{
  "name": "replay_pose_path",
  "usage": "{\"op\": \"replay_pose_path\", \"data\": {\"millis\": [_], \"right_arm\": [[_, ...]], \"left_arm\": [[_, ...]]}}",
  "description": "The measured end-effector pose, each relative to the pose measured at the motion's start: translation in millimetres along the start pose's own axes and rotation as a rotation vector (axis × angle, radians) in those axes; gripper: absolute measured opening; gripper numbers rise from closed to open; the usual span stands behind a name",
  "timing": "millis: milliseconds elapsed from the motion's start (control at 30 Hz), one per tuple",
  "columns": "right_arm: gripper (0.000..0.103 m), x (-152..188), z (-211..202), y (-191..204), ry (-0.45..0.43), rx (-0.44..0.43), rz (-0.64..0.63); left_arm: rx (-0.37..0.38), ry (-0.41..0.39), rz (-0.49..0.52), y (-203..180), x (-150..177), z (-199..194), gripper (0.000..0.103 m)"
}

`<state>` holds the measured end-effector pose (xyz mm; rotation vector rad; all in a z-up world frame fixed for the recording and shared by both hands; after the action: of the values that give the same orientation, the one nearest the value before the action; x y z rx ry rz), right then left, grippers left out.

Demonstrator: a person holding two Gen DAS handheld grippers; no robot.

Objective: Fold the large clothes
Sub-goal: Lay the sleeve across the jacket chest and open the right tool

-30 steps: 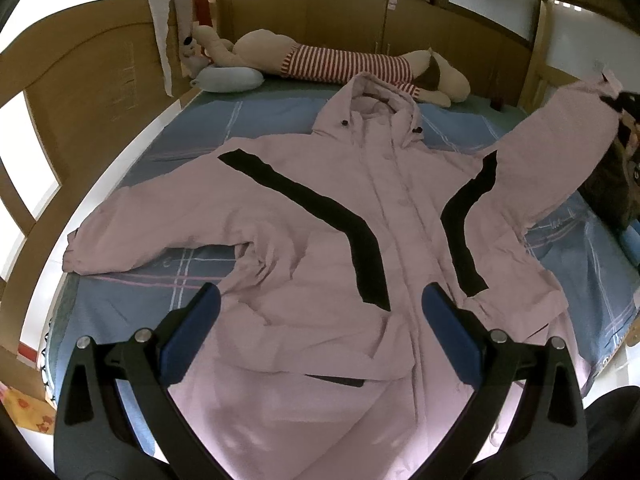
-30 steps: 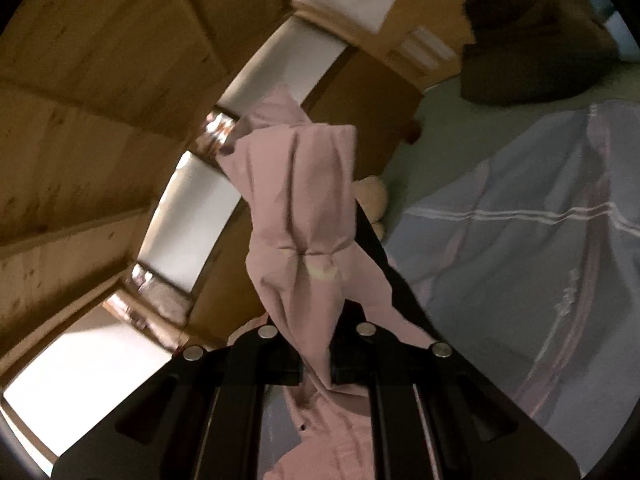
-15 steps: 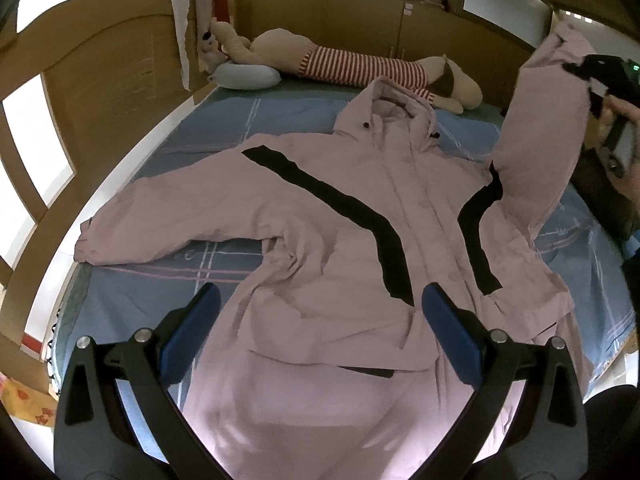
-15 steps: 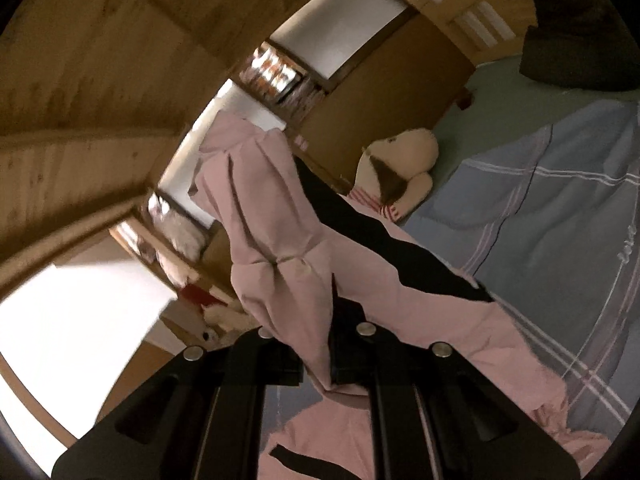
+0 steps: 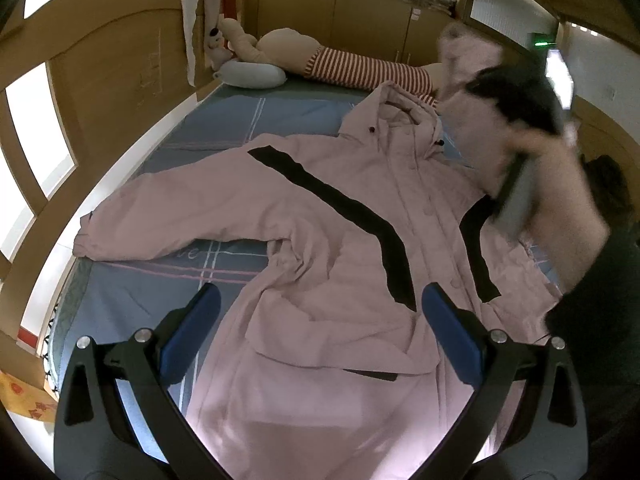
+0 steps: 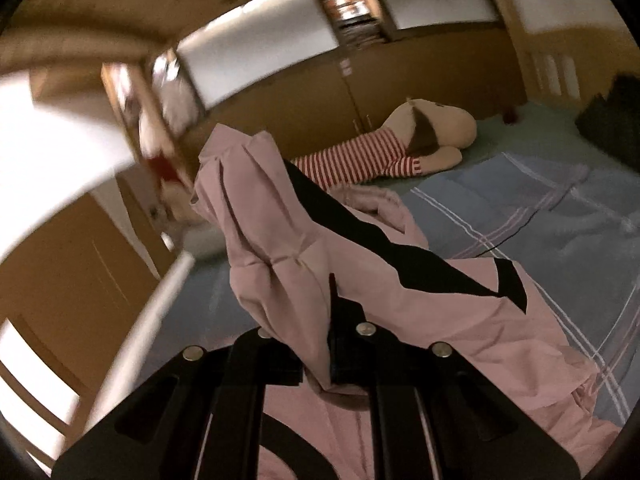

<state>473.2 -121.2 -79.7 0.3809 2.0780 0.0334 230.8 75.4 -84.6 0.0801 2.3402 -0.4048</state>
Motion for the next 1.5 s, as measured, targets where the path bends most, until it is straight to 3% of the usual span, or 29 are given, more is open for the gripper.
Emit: {"op": "replay_pose_path", "data": {"millis": [167, 367, 567, 600, 633, 667, 700, 733, 833, 933, 1067, 1167, 1300, 1500], "right_arm": [[0.012, 66.6, 39.0, 51.1, 0.063, 0.088, -0.261], [0.015, 148.0, 78.3, 78.2, 0.160, 0.194, -0.485], [0.022, 169.6, 87.1, 89.8, 0.158, 0.284, -0.615], [0.026, 173.0, 87.8, 94.0, 0.153, 0.299, -0.652], [0.039, 177.5, 87.7, 98.5, 0.145, 0.318, -0.687], [0.069, 181.3, 86.5, 102.9, 0.130, 0.322, -0.730], [0.089, 181.7, 83.6, 105.6, 0.095, 0.342, -0.758], [0.102, 180.4, 79.2, 109.2, 0.051, 0.359, -0.792], [0.102, 178.3, 68.9, 114.9, 0.022, 0.336, -0.851], [0.102, 170.7, 52.5, 107.6, 0.033, 0.274, -0.820], [0.102, 144.1, -8.6, 83.6, -0.002, -0.030, -0.645], [0.102, 126.0, -58.4, 50.1, 0.001, -0.174, -0.527], [0.102, 104.9, -118.3, -5.0, -0.014, -0.187, -0.412], [0.102, 93.8, -187.0, -82.0, -0.028, -0.084, -0.345]], "left_arm": [[0.000, 0.006, 0.002, -0.4, 0.5, 0.9, 0.101], [-0.003, 0.006, -0.004, 1.0, -0.9, 2.7, 0.101], [-0.003, 0.010, -0.001, -0.7, -1.8, 3.9, 0.101], [-0.003, 0.009, 0.000, 0.0, -1.7, 4.1, 0.101], [-0.004, 0.008, 0.002, -0.3, -1.7, 4.3, 0.101], [-0.007, 0.009, 0.005, -0.7, -1.7, 4.6, 0.101], [-0.009, 0.009, 0.005, -0.5, -1.9, 5.1, 0.101], [-0.011, 0.009, 0.004, -0.2, -1.7, 5.4, 0.101], [-0.018, 0.005, 0.004, -0.5, -2.1, 5.1, 0.101], [-0.018, -0.004, 0.006, -0.2, -2.5, 2.2, 0.101], [-0.019, -0.030, -0.004, 4.3, -4.9, -4.5, 0.101], [-0.018, -0.062, -0.029, 11.1, -8.2, -13.0, 0.101], [-0.017, -0.090, -0.042, 12.0, -11.3, -21.4, 0.101], [-0.033, -0.094, -0.019, -1.2, -10.1, -15.5, 0.101]]}}
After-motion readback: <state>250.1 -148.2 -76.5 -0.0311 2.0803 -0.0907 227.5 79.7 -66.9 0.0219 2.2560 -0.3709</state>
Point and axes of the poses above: each gripper's, at about its wrist camera, not at the fingertips, and z roughly the way its jaws point, y to its left, x to its underside, the point moved 5 cm from there along z, roughly the way its jaws point, and after that the axes turned 14 degrees about x, right-handed, at the moved point
